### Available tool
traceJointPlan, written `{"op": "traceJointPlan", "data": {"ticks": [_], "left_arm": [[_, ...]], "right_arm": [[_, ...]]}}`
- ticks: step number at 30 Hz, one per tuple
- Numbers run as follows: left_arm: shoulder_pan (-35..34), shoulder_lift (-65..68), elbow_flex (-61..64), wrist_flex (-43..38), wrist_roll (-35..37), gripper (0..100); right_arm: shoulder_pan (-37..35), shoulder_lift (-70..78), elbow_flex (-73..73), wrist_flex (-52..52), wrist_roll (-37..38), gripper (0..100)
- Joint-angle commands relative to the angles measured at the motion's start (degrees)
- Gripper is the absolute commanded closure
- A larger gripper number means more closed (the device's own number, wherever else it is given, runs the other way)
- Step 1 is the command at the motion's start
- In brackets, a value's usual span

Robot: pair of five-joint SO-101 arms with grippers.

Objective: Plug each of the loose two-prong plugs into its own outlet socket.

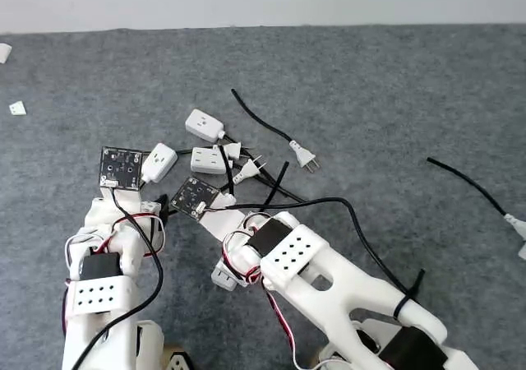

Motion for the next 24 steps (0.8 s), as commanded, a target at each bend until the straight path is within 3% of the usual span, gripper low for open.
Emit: {"op": "traceJointPlan", "data": {"ticks": [1, 17, 22, 24], "left_arm": [[-0.26, -1.32, -0.31, -0.62, -0.53, 77], [-0.26, -1.32, -0.31, -0.62, -0.53, 77], [-0.26, -1.32, -0.31, -0.62, -0.53, 77], [-0.26, -1.32, -0.31, -0.62, -0.53, 77]], "right_arm": [[0.75, -1.1, -0.35, -0.92, 0.88, 88.6], [0.4, -1.01, 2.29, -5.32, 2.55, 88.8], [0.4, -1.01, 2.29, -5.14, 2.73, 99.5], [0.48, -1.01, 2.29, -5.14, 2.73, 97.9]]}}
